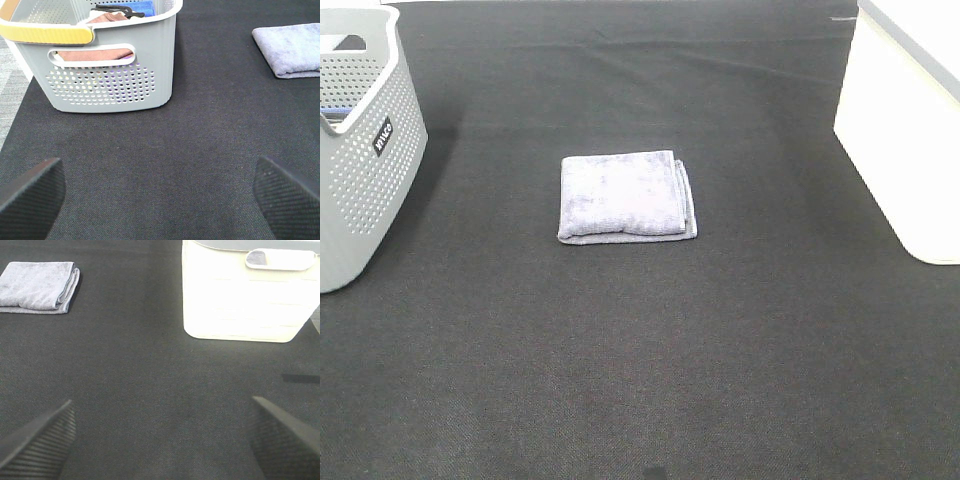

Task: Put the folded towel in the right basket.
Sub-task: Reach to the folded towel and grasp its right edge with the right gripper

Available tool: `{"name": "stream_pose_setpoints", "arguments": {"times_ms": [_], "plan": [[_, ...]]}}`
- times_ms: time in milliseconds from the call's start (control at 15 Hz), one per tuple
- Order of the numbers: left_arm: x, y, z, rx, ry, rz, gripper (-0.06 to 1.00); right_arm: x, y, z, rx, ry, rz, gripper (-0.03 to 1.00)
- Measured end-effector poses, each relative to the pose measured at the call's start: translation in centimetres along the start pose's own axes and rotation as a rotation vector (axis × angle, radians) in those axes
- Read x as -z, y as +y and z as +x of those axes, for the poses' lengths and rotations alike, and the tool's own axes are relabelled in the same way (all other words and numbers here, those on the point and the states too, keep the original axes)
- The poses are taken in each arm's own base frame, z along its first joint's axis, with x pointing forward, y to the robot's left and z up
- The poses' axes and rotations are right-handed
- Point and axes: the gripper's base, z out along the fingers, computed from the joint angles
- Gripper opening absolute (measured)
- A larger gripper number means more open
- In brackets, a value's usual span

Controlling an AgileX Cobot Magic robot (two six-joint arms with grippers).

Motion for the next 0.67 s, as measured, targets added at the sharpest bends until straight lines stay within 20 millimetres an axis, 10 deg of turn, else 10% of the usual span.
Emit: {"name": "stream_pose_setpoints", "arguments": {"times_ms": [667], "plan": [[0.00, 0.00, 0.00, 0.000, 0.000, 0.000, 0.97, 0.00, 0.00, 0.00, 0.000, 0.000, 0.000, 0.87]]}}
